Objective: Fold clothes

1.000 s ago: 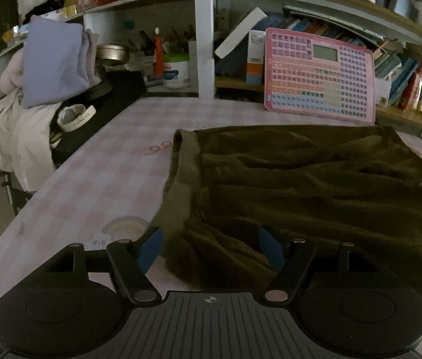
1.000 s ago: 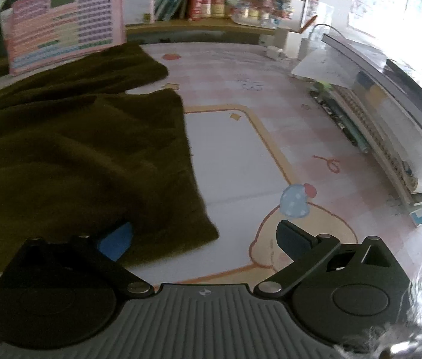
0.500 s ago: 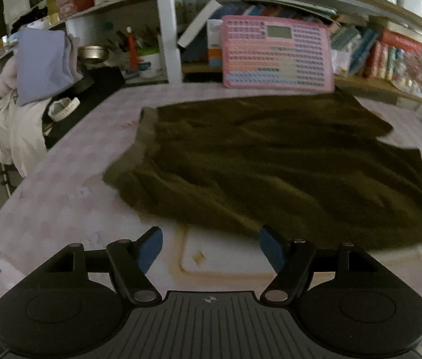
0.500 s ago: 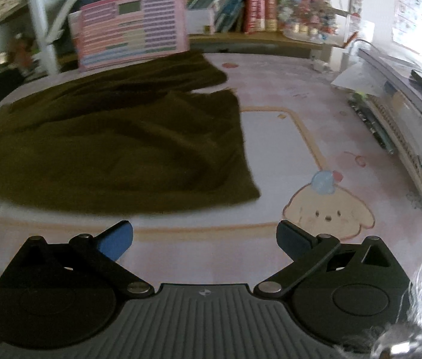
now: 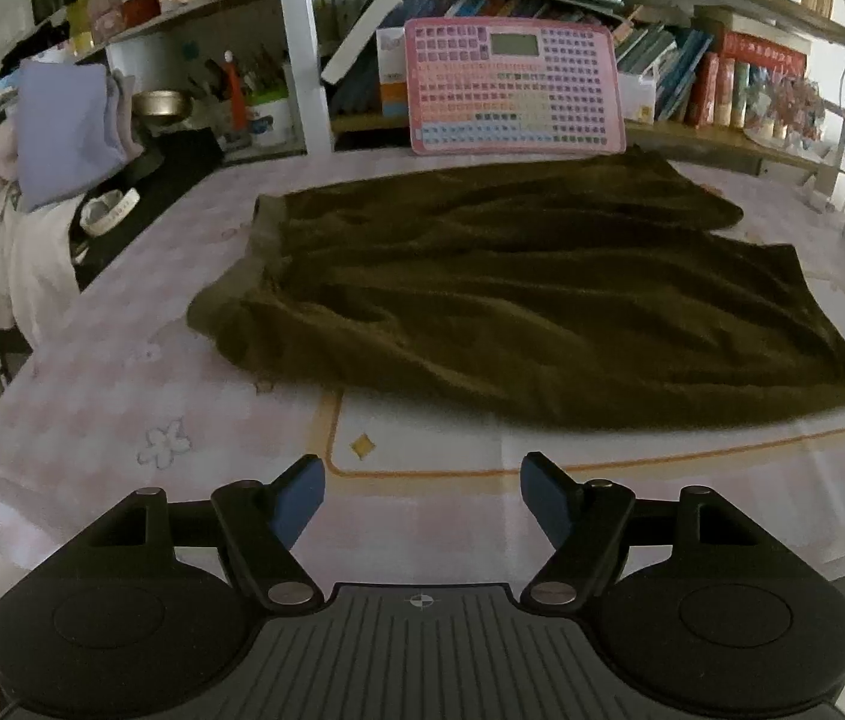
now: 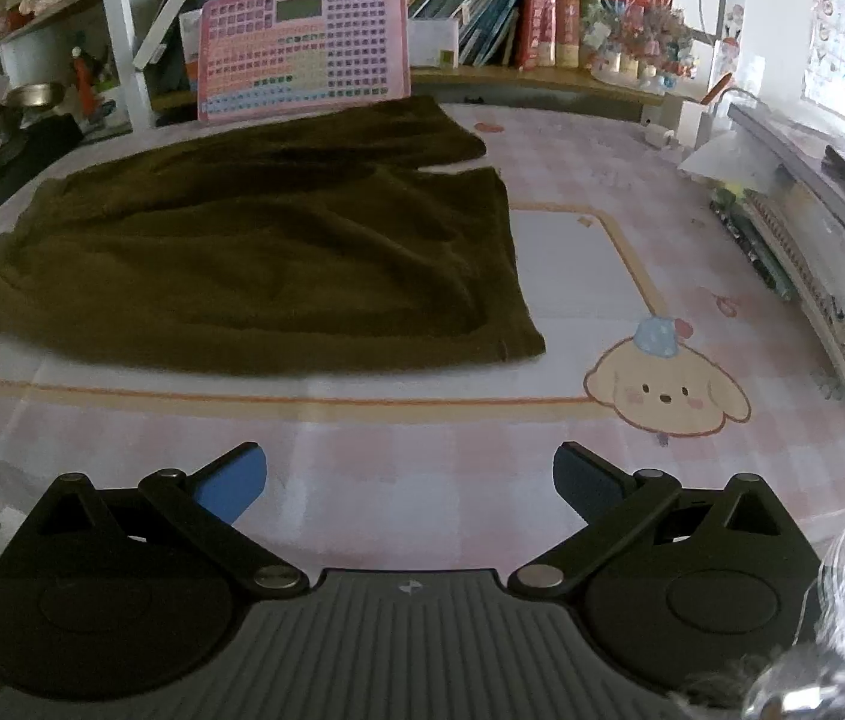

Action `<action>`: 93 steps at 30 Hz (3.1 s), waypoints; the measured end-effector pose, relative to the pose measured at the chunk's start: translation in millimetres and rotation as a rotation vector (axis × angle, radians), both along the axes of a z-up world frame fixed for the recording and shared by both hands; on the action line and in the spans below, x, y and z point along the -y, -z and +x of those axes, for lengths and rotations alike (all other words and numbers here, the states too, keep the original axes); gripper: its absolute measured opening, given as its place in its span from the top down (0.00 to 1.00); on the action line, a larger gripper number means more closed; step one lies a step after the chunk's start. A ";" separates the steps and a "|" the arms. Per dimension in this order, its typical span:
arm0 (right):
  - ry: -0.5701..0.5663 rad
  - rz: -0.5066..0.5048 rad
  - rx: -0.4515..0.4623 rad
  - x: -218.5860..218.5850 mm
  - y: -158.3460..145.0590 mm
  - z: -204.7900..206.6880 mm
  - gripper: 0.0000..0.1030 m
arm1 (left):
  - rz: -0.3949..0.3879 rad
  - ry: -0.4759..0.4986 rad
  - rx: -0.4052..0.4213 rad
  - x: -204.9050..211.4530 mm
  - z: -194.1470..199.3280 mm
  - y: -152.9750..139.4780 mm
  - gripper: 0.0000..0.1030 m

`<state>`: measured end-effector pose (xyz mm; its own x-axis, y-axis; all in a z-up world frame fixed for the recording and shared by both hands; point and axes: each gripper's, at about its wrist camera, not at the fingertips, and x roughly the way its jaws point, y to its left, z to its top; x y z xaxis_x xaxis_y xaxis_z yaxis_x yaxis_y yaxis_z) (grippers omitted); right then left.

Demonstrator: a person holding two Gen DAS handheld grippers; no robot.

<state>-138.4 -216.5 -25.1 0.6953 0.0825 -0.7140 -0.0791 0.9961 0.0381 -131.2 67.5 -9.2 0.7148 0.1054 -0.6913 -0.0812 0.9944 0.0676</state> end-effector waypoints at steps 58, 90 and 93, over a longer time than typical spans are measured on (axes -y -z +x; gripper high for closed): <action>-0.023 -0.053 0.025 -103.6 -36.7 113.9 0.00 | -0.121 0.118 0.091 -119.8 115.1 -10.4 0.25; -0.495 -0.067 -0.023 30.0 18.3 499.2 0.09 | 0.101 0.003 -0.052 -97.2 316.4 10.1 0.25; -0.527 -0.058 -0.031 23.1 25.0 513.5 0.14 | 0.100 0.039 -0.071 -104.2 331.0 9.6 0.28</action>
